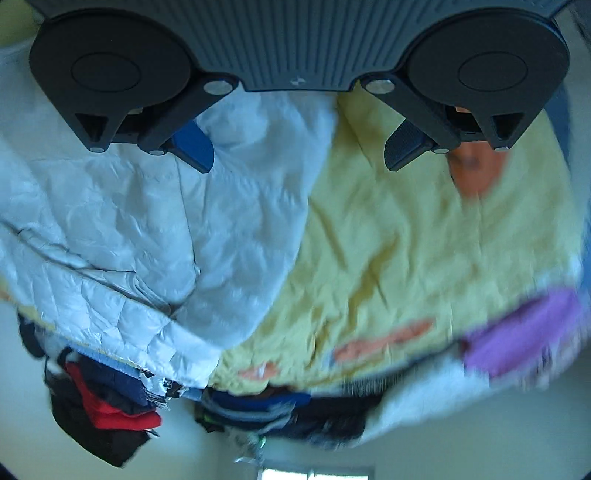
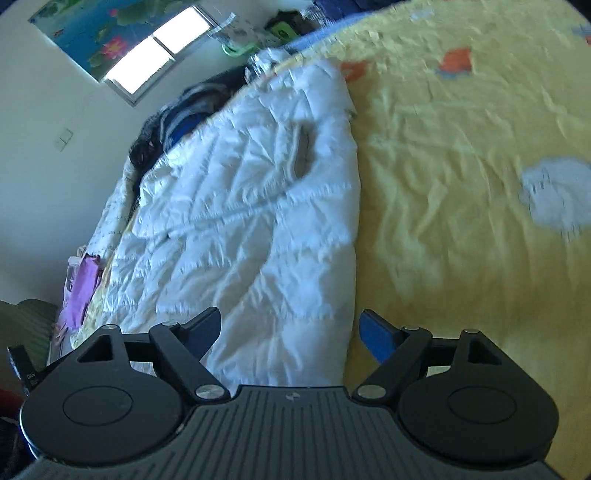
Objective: Fold small clothes
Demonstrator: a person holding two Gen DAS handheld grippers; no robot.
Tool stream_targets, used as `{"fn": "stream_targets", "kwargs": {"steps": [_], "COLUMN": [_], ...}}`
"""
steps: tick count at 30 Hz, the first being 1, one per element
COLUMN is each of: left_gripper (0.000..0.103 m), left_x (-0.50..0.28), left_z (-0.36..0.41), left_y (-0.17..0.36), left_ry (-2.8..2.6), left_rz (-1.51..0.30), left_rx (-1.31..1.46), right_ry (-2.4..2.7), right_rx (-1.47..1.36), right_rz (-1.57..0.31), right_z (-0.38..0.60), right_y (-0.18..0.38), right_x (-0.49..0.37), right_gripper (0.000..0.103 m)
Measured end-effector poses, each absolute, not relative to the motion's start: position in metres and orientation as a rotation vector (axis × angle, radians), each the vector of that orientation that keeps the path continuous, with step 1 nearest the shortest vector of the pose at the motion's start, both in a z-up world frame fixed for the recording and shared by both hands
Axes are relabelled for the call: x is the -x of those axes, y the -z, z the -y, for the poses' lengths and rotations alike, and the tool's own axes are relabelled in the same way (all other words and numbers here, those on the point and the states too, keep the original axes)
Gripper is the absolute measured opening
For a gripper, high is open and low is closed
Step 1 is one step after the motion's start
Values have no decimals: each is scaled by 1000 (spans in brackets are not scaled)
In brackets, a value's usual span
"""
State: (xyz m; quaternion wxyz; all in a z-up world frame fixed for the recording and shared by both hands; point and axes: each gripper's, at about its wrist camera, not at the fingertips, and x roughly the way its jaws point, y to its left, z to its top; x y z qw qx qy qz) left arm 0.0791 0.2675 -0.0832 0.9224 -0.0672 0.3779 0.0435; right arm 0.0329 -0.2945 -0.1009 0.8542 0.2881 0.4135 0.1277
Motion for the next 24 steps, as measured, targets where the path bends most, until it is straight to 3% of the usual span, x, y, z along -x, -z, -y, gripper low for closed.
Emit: {"fn": "stream_targets", "kwargs": {"steps": [10,24], "left_gripper": [99,99], "left_x": [-83,-77], "left_z": [-302,-311], "left_y": [86,81], "left_ry": [45,75], "left_rz": [-901,-909], "left_rx": [481,406], "right_ry": [-393,-452], "right_rx": [-997,-1013], "right_rz": [-916,-909], "right_z": [313,316], "right_y": [132,135], "right_x": [-20,-17], "right_gripper": [80,76]}}
